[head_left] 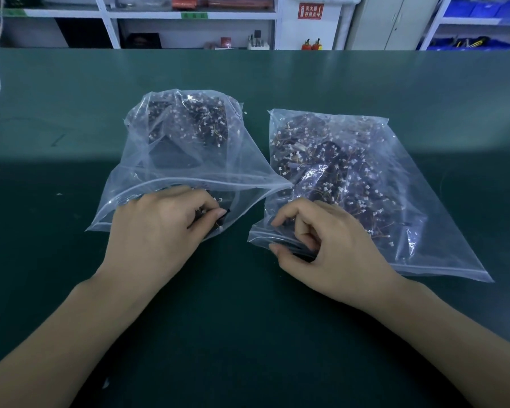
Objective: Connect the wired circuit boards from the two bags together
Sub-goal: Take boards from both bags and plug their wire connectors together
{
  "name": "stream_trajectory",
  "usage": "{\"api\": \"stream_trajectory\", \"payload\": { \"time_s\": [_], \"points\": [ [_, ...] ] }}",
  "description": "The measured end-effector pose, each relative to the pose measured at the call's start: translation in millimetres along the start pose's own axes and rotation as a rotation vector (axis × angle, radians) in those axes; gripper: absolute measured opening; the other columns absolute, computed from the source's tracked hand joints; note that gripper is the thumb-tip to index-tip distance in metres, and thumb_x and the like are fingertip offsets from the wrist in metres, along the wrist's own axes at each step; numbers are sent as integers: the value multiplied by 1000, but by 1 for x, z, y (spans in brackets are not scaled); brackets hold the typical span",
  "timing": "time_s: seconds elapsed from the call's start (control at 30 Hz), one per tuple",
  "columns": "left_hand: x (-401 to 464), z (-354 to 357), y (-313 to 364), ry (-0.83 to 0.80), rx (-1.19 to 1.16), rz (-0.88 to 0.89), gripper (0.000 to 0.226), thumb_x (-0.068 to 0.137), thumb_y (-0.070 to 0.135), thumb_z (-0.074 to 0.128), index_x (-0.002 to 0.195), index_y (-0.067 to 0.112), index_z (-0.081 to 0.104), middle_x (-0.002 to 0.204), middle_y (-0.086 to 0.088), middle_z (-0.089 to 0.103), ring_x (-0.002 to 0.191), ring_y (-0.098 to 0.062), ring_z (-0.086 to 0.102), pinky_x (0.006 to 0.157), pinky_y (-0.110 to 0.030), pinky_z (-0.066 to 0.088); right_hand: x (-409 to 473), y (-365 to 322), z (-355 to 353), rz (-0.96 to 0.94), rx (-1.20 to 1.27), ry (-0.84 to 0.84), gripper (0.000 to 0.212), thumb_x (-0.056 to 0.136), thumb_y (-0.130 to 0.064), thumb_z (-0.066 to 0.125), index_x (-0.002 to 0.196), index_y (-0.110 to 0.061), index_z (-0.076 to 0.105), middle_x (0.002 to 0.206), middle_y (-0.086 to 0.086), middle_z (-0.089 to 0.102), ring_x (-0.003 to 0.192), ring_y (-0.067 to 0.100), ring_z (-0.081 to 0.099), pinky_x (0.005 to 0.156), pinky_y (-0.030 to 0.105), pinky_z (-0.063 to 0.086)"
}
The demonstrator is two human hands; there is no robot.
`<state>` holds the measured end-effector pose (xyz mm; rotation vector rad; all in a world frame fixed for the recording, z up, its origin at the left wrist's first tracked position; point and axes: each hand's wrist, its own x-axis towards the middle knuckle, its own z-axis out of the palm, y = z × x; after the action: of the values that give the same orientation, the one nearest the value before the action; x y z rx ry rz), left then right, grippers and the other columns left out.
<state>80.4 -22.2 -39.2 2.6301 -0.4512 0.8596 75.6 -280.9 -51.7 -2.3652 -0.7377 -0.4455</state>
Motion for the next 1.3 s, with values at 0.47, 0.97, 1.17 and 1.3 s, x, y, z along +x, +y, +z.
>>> {"api": "stream_trajectory", "payload": {
  "time_s": [0.47,0.97,1.17,1.3],
  "points": [
    [-11,11,23,114,-428,180,16,102,28,76,93,16,82,63,11,43,58,-7,44,54,-29,42,-2,-1,3,-96,214,97,21,100,-33,75,115,-20,76,100,-16,70,85,5,61,84,23,46],
    [-15,17,28,65,-486,69,7,100,28,75,100,21,77,67,16,43,60,-3,46,61,-16,35,2,0,4,-19,487,129,9,96,-18,79,105,-20,82,91,-10,73,76,21,66,68,21,46],
    [-13,18,28,89,-501,70,11,97,26,79,99,15,78,67,17,44,60,-5,45,62,-14,35,3,1,3,14,485,160,6,93,-22,82,95,-19,78,88,-13,70,69,16,59,66,19,43],
    [-14,17,27,97,-522,21,12,95,31,80,96,21,75,65,11,47,57,-11,46,62,-15,35,2,-2,3,22,474,154,6,95,-23,79,95,-20,74,84,-21,66,69,9,57,68,16,43]
  ]
}}
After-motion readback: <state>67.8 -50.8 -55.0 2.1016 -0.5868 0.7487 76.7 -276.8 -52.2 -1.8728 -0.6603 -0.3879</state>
